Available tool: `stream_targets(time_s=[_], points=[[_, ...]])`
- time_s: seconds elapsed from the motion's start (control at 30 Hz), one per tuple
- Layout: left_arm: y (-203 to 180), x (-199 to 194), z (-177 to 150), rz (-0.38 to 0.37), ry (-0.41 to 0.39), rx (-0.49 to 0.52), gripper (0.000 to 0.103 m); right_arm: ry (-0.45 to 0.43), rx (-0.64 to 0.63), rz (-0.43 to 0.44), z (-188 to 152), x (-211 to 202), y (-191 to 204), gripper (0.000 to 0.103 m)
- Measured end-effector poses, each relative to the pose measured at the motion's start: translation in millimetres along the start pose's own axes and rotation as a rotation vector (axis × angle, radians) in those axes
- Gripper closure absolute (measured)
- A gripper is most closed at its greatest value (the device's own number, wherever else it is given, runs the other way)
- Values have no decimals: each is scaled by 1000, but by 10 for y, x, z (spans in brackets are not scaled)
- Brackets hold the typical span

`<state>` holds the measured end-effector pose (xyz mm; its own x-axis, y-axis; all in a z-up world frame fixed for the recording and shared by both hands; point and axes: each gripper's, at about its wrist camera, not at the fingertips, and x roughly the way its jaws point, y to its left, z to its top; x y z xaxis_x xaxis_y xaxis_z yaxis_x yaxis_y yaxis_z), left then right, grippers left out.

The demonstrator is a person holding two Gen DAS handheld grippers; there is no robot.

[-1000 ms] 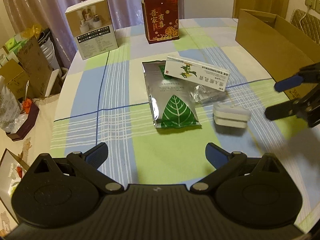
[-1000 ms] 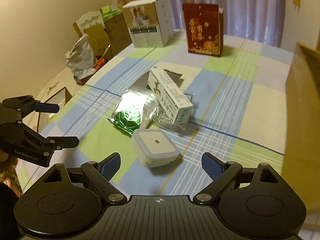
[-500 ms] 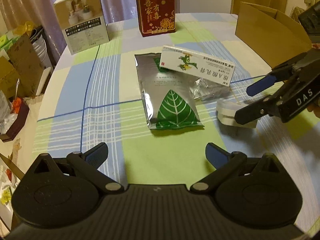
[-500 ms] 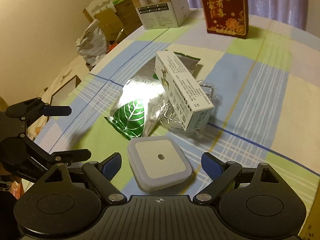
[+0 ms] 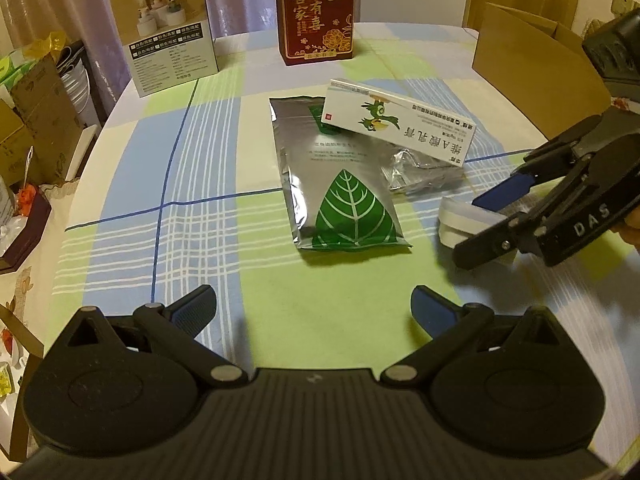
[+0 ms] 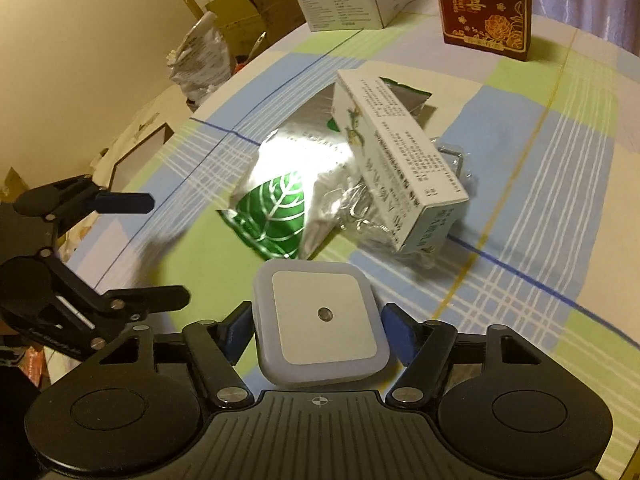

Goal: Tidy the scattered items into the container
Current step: 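Grasp the white square night light with the right tool, then grasp the silver leaf-print pouch with the left tool while the right tool holds the night light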

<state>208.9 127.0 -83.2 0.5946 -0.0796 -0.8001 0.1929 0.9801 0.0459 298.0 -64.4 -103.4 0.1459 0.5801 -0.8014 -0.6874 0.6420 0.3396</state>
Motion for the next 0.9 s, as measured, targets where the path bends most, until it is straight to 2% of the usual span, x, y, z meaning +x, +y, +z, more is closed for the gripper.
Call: stream_targets(time_s=[0.13, 0.33, 0.43, 0.63, 0.8, 0.87, 0.9], points=[[-3, 18, 20, -4, 5, 1, 1, -4, -15, -29, -74, -65, 91, 33], [-5, 121, 148, -12, 4, -11, 1, -37, -59, -131, -281, -268, 214, 33], [-18, 218, 255, -23, -8, -28, 1, -50, -50, -166, -395, -346, 225, 33], [-155, 524, 464, 2, -21, -5, 2, -74, -10, -215, -555, -457, 187, 33], [-308, 730, 543, 18, -17, 49, 8, -82, 24, -222, -581, -490, 141, 33], [-324, 798, 567, 26, -2, 52, 23, -86, 26, -224, -578, -497, 135, 33], [-313, 813, 573, 36, 4, 42, 25, -89, 27, -222, -574, -501, 133, 33]])
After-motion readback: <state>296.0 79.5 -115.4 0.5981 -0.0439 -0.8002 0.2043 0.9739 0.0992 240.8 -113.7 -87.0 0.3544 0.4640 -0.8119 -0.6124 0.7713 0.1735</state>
